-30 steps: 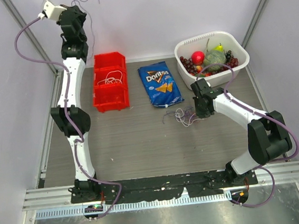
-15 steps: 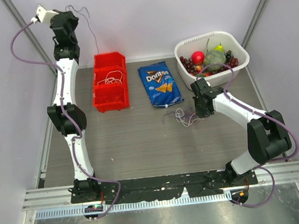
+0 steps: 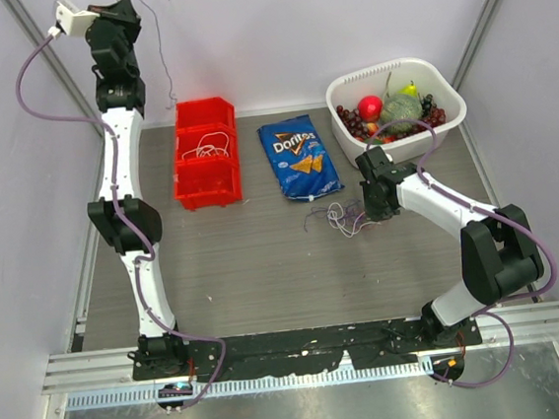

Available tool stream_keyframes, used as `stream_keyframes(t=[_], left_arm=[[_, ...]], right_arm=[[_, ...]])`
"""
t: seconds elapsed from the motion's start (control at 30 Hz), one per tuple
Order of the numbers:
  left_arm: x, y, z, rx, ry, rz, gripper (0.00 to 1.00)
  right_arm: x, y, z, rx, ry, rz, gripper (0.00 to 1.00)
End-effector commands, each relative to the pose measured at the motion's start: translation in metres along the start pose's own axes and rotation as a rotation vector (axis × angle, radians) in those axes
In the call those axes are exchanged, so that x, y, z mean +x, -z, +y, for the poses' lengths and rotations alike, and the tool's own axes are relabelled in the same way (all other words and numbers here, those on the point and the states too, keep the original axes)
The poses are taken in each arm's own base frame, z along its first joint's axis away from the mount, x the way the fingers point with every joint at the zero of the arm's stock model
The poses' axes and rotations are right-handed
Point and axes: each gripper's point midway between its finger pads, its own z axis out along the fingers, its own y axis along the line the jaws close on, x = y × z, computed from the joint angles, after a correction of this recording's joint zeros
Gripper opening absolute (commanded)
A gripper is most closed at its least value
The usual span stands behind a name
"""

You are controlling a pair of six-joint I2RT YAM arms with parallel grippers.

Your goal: Untangle the cables

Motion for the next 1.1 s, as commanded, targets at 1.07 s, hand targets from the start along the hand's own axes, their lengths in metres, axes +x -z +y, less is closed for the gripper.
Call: stream_keyframes(t=[1.07], left_arm=[[0.103, 0.017, 0.120, -0.130, -0.009, 0.383, 0.00]], right_arm=[[-0.013, 0.004, 0.005, -0.015, -0.016, -0.035, 0.01]])
